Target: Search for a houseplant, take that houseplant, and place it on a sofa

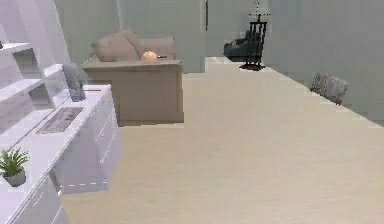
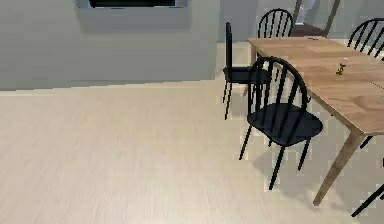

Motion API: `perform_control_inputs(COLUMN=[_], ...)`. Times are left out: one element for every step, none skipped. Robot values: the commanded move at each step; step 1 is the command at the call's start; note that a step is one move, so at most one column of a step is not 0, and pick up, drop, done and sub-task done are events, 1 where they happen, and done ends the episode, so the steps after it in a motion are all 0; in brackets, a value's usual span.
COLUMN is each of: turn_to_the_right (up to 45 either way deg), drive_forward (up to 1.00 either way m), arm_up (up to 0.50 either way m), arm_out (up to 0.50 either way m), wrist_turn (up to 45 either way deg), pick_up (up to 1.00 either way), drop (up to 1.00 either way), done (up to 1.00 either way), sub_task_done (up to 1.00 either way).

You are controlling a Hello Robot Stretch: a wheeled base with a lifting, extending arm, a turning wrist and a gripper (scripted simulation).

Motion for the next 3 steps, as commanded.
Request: perform_control_inputs(turn_to_the_right=[0.0, -45.0, -45.0], drive_forward=[0.15, 0.00, 0.00], arm_up=[0.00, 0.00, 0.00], arm_out=[0.00, 0.00, 0.00], wrist_turn=[0.0, 0.0, 0.0], pick_up=[0.00, 0.00, 0.00], drop=[0.00, 0.00, 0.00], done=[0.00, 0.00, 0.00], sub_task_done=[0.00, 0.00, 0.00])
